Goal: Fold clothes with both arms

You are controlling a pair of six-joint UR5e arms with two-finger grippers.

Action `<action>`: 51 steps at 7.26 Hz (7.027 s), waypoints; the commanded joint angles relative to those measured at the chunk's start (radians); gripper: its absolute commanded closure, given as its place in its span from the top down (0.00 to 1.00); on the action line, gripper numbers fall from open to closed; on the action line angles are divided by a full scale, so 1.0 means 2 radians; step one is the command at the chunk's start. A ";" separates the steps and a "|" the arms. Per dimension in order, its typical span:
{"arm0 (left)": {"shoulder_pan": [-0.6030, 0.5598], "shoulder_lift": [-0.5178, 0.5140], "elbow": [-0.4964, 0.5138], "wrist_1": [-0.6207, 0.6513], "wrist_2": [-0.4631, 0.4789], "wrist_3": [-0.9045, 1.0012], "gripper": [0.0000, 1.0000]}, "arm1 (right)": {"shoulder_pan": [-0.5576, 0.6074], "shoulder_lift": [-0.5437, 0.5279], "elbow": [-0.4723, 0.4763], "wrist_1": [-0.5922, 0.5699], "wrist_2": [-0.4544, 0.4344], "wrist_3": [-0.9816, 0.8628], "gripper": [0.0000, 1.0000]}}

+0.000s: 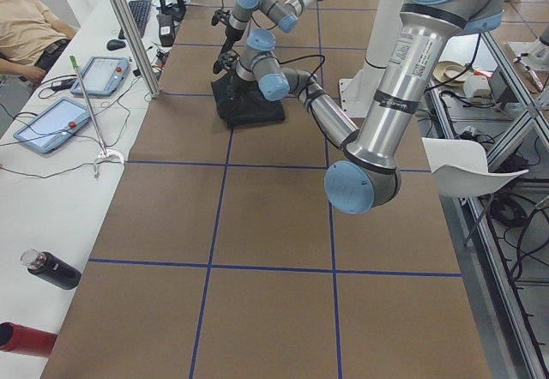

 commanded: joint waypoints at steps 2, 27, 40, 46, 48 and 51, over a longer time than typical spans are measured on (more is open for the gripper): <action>-0.113 0.070 -0.047 0.049 -0.085 0.178 1.00 | 0.072 -0.179 0.225 -0.097 0.096 -0.154 1.00; -0.333 0.217 0.107 0.060 -0.239 0.453 1.00 | 0.399 -0.543 0.212 -0.028 0.303 -0.613 1.00; -0.371 0.269 0.119 0.057 -0.245 0.453 1.00 | 0.399 -0.542 0.210 -0.026 0.306 -0.613 1.00; -0.371 0.267 0.119 0.056 -0.245 0.456 1.00 | 0.399 -0.544 0.207 -0.026 0.306 -0.613 1.00; -0.371 0.267 0.119 0.056 -0.245 0.457 1.00 | 0.399 -0.545 0.207 -0.026 0.308 -0.612 1.00; -0.371 0.268 0.118 0.043 -0.243 0.456 1.00 | 0.399 -0.545 0.207 -0.026 0.308 -0.612 1.00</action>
